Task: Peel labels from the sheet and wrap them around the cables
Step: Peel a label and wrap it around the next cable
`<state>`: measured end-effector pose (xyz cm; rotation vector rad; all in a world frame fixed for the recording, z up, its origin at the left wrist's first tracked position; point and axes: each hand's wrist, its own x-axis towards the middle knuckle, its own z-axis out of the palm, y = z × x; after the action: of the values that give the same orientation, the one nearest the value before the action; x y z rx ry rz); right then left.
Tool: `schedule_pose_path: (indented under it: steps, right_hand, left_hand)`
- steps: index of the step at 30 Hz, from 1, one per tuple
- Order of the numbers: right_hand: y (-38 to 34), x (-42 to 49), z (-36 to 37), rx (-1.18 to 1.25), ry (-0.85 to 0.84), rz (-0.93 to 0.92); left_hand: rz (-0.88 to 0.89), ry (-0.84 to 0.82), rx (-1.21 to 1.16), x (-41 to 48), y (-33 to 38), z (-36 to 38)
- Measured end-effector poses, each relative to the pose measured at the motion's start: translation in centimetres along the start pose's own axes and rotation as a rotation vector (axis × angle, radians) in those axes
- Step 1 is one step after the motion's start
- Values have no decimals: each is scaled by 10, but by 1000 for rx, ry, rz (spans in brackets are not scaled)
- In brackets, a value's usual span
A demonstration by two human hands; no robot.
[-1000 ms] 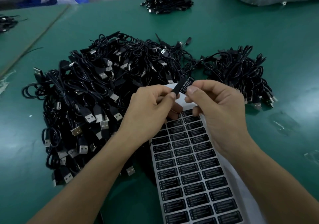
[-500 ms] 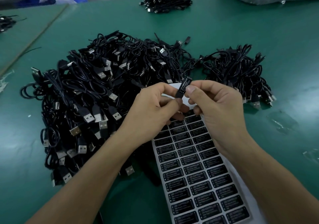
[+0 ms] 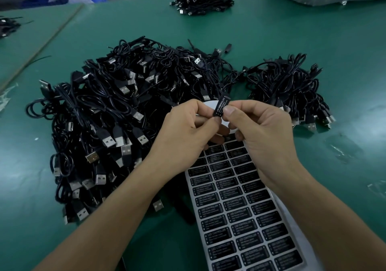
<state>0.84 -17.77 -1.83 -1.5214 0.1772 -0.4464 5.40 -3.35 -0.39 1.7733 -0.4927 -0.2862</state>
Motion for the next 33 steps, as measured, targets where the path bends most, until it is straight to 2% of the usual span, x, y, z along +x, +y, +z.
schedule_pose_path:
  steps: [33]
  right_hand:
    - [-2,-2,1,-23,12,-14]
  left_hand:
    - [-6,1,-2,-1,-2,2]
